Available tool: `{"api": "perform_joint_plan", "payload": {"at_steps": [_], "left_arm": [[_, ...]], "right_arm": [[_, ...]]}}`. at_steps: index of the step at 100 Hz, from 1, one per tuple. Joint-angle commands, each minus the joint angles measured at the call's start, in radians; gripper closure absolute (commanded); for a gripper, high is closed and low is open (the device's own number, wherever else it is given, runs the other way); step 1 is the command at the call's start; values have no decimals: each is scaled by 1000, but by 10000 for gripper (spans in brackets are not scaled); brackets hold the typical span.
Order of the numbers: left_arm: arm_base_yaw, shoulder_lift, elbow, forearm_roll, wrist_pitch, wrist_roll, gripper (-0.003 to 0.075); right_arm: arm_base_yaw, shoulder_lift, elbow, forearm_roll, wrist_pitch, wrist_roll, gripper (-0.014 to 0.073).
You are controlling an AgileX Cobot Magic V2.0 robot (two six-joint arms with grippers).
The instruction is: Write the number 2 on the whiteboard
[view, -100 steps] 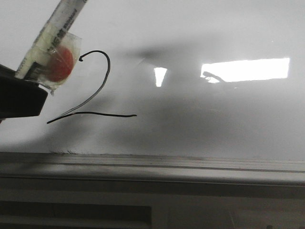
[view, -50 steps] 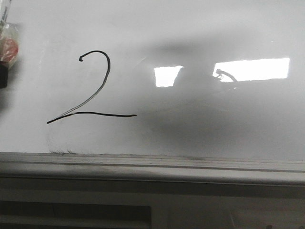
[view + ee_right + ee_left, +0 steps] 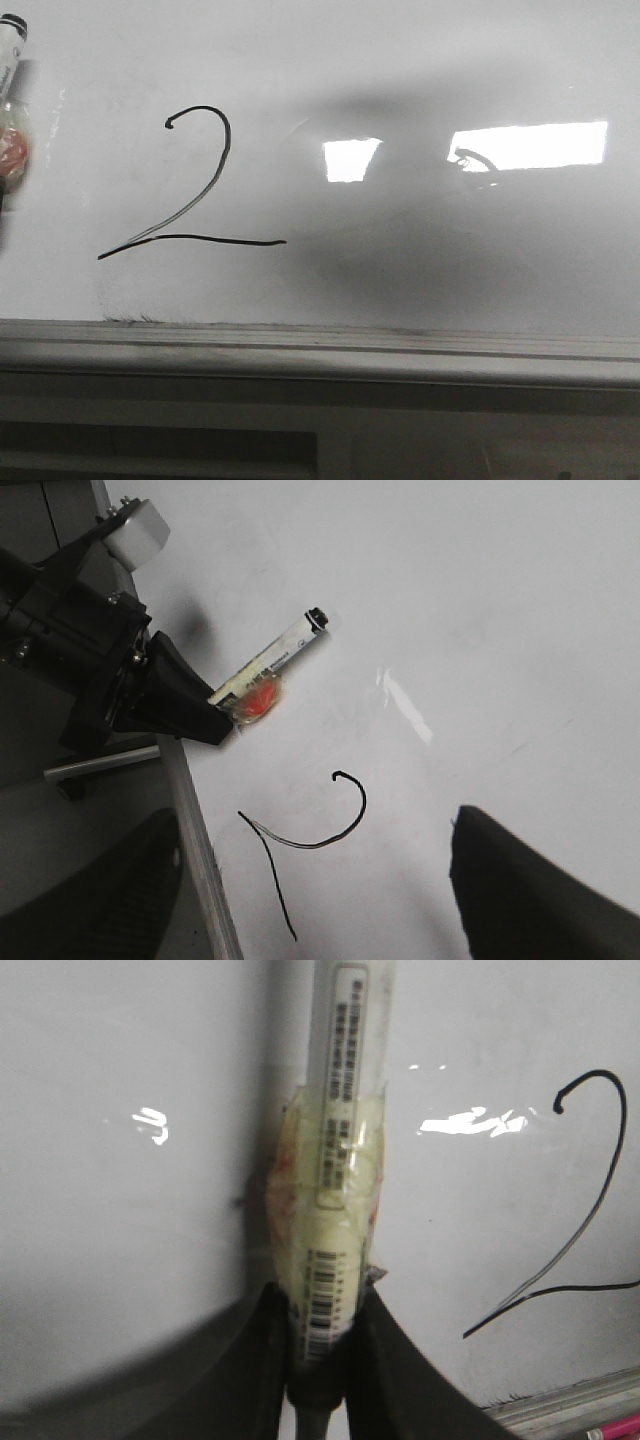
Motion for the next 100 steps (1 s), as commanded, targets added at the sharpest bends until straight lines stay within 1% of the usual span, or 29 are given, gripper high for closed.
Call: {"api": "perform_joint_plan", "payload": {"at_steps": [1,16,28,61,76,100], "left_arm": [[2,24,-26,-12,-78,-5,739],[-2,80,-32,-34,-80,-5,739],[-23,89,-32,-50,-93,-5,739],[-146,89,-33,-50,-198,-5,740],[-149,89,-33,-50,-201,-5,739],[-149,89,-33,-66,-241,-5,736]], "right_arm": [[-5,-21,-31,16,-56,-2,101],[-5,-21,-31,16,-56,-2,101],[-5,-21,-31,16,-56,-2,101],[-5,-21,-31,18,-50,-2,101],[-5,-21,-31,34,-42,-2,101],[-5,-21,-31,36,-30,-2,101]]}}
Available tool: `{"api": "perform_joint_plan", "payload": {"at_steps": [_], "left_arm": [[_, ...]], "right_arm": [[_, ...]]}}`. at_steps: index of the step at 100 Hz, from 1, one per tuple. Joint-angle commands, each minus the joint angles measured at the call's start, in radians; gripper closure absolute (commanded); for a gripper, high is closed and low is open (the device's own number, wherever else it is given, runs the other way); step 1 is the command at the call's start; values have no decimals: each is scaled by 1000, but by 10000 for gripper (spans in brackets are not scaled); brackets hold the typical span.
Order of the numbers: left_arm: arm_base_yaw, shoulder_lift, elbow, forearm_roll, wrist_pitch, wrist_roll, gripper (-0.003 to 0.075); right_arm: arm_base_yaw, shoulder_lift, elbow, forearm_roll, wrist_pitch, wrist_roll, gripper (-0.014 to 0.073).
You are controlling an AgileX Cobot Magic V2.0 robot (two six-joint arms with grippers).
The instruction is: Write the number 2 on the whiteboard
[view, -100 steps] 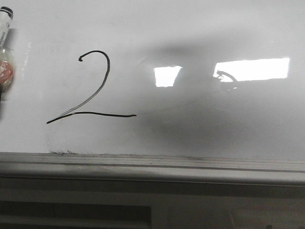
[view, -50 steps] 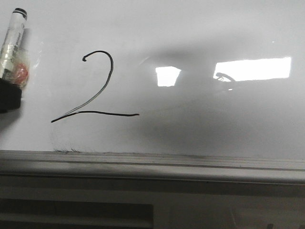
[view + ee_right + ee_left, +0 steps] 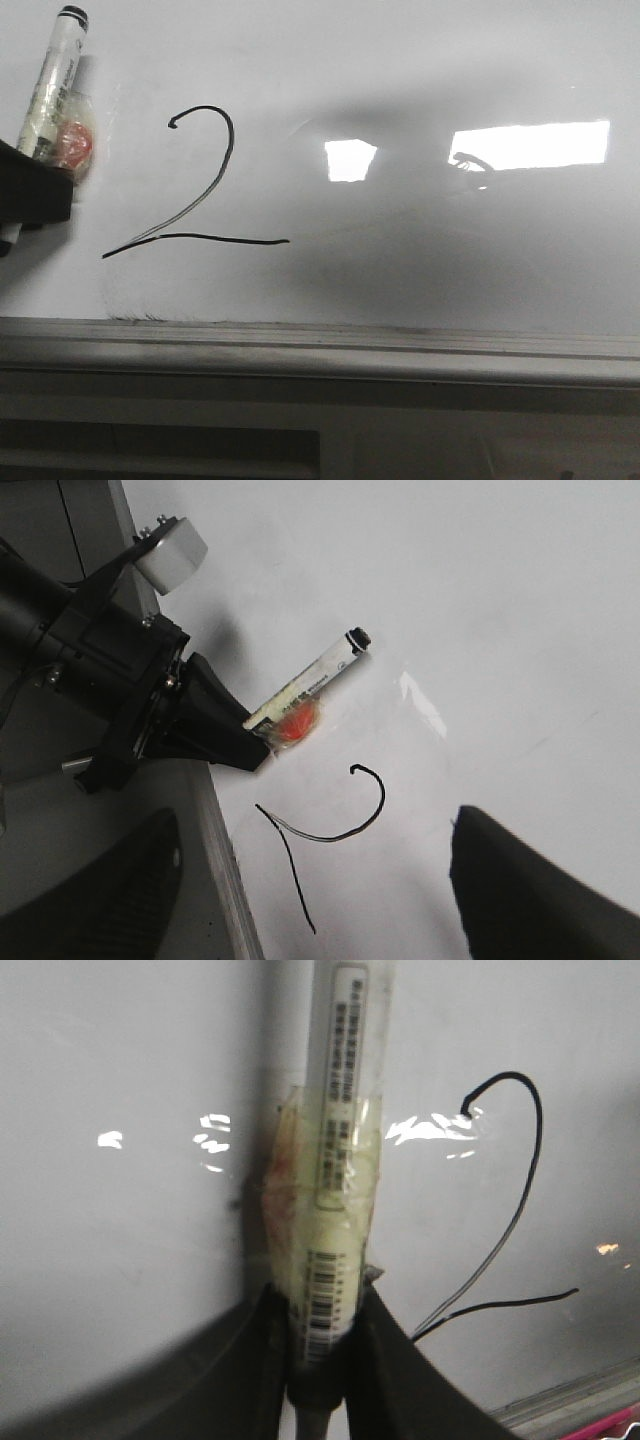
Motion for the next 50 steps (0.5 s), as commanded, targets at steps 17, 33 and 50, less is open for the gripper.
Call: {"api": "perform_joint_plan", "payload": {"at_steps": [17,33,50], "left_arm": [[-5,-1,-24,-18,-86,-5,515],[-5,-1,-24,-19,-86,-5,272],[-5,-19,-24,-20,-87,-5,269]], "right_arm": [[-5,-21,-31,22,-45,-3,101],[-5,-21,-31,24,-45,-3,102],[-5,-21,-31,24,-57,-3,102]]}}
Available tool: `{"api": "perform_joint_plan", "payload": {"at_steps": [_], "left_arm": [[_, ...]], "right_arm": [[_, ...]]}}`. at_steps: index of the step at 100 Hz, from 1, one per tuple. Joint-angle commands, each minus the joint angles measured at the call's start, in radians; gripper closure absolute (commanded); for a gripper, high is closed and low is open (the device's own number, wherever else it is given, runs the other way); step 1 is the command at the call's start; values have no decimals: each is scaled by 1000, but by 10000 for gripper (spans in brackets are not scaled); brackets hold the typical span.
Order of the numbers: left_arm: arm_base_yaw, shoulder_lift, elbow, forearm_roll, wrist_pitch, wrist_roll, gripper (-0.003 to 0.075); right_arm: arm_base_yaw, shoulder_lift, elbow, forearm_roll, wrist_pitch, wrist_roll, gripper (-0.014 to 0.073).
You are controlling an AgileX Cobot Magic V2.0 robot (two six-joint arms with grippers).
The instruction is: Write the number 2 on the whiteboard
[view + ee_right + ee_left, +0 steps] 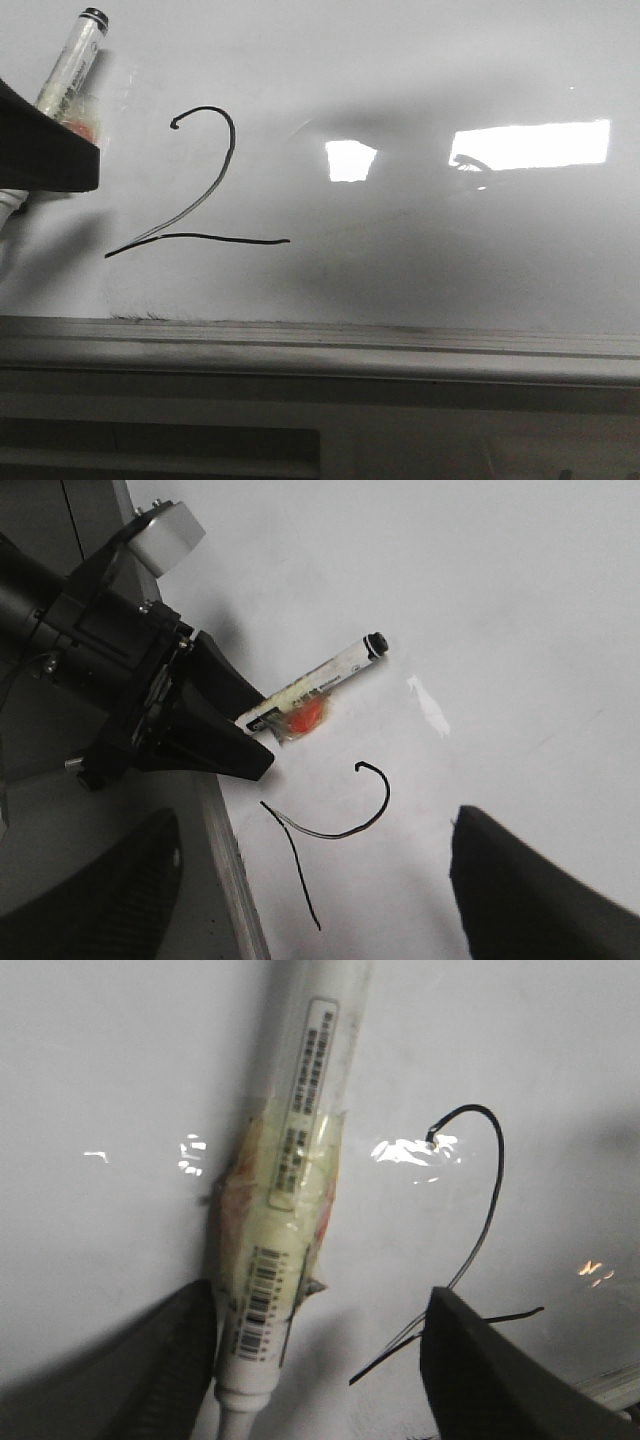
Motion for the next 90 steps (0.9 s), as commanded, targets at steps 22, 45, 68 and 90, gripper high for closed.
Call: {"api": "perform_joint_plan", "payload": {"at_steps": [22,45,68,90], "left_arm": [[0,-157,-24,-5,-8,-5,273],[0,-392,-24,-2,9,8,734],[0,-619,-22,186,14,28,740],[16,-768,-11,385,135,28,740]], "right_arm": [[-5,-32,-31,19,-36,-3,259],[-5,-119,10,7,-58,-3,654],[-5,-408,280,7,-281,-3,650],[-5,-779,580,7,-412,-3,649]]}}
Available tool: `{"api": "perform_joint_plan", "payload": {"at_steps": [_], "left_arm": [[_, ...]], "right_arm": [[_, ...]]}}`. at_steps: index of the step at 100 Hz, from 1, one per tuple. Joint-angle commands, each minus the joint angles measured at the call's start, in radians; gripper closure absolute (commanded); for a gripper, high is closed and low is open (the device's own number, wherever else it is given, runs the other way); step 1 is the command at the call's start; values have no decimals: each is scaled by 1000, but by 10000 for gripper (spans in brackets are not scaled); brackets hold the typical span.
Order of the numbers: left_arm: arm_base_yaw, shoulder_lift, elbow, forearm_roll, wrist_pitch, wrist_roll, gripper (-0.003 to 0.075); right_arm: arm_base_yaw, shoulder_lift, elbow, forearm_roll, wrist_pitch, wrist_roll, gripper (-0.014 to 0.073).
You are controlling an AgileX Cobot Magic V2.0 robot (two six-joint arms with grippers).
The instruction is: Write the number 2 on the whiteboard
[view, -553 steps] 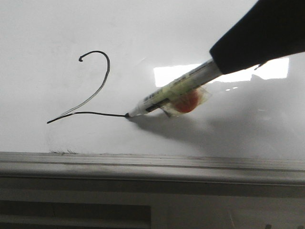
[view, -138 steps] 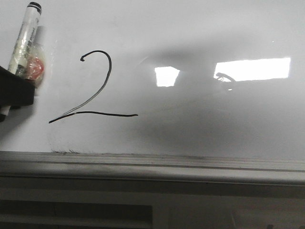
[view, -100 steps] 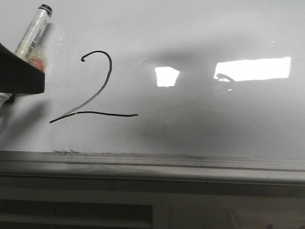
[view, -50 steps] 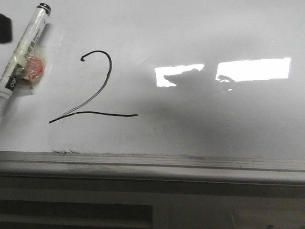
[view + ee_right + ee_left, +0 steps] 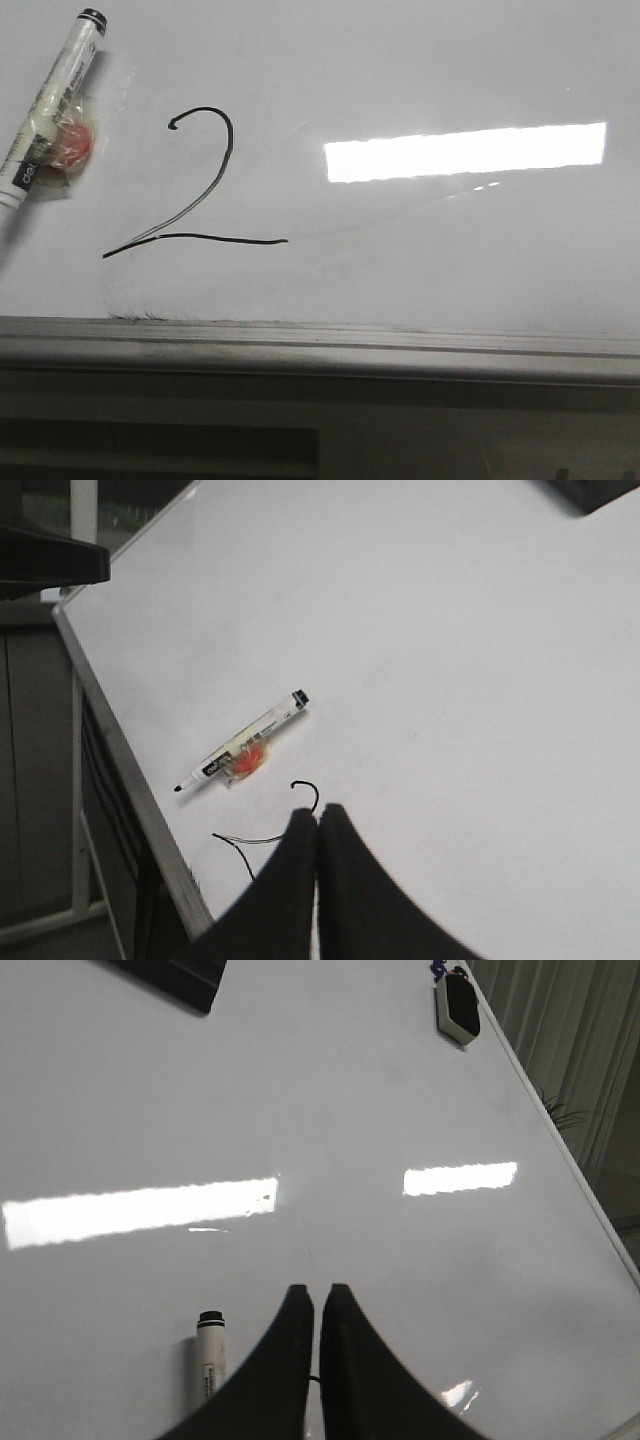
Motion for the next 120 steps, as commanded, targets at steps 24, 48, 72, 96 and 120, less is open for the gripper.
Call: {"api": "perform_joint_plan", "payload": {"at_steps": [24,48,72,96,120], "left_arm": [[47,-59,-23,130,120,2,739],[47,-59,-23,130,123,2,740],[47,-59,-23,130,123,2,739],[79,-61,10,146,125,2,739],[405,-156,130,234,135,2,739]], "right_arm": [[-5,-385,251,8,-80,-3,649],[-5,-415,283,8,-62,-3,649],[-5,-415,283,8,-62,-3,649],[-5,-415,283,8,-61,-3,649],[-5,-415,283,8,-61,-3,649]]}}
